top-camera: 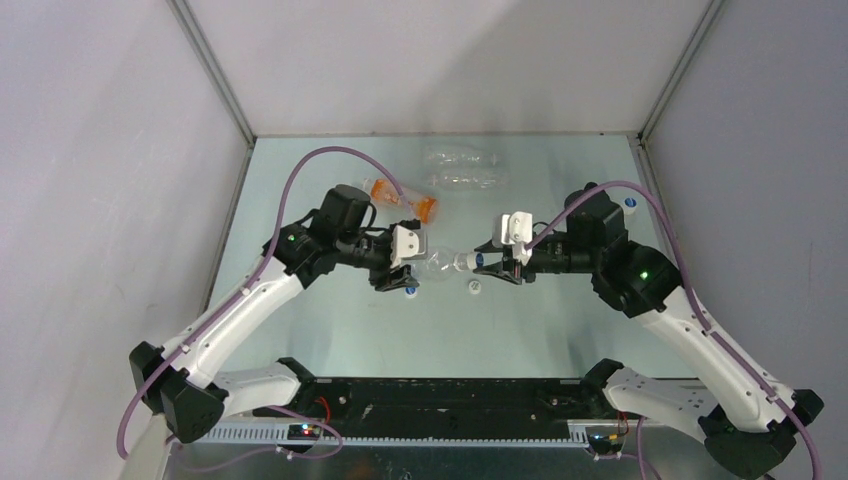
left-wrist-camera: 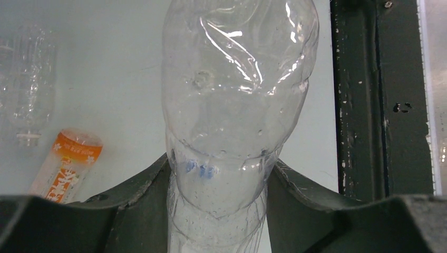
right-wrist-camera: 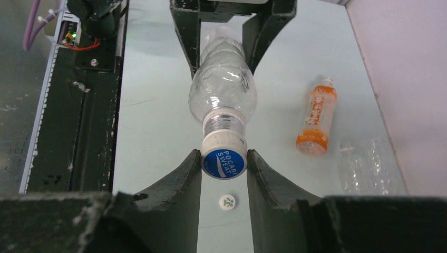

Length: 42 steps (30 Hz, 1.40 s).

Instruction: Screw on the bottle caps

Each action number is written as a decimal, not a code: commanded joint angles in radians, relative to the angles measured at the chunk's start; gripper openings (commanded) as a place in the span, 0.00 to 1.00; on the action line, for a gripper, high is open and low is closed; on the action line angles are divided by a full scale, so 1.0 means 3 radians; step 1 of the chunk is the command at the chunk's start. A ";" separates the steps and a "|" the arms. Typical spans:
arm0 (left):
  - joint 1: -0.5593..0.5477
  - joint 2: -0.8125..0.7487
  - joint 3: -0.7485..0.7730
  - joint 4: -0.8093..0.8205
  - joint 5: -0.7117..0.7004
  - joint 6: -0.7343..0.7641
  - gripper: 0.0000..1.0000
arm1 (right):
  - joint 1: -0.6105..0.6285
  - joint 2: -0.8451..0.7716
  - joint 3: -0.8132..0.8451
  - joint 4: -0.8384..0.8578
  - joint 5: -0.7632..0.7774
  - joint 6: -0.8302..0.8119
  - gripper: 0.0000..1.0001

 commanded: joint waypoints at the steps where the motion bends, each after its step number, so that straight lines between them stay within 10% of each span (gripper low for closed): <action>1: -0.0034 -0.0012 0.0147 0.0094 0.0242 -0.0028 0.00 | 0.0046 0.0062 0.0041 0.0128 -0.0280 -0.0284 0.00; 30: -0.0106 0.0426 0.0723 -0.0737 0.0643 0.0258 0.00 | 0.0446 0.0346 -0.0059 -0.0238 0.0069 -0.1371 0.00; 42: -0.0300 -0.0292 -0.0188 0.1020 -0.0330 -0.0451 0.00 | 0.0312 0.0518 -0.0058 0.0268 -0.0216 0.0736 0.00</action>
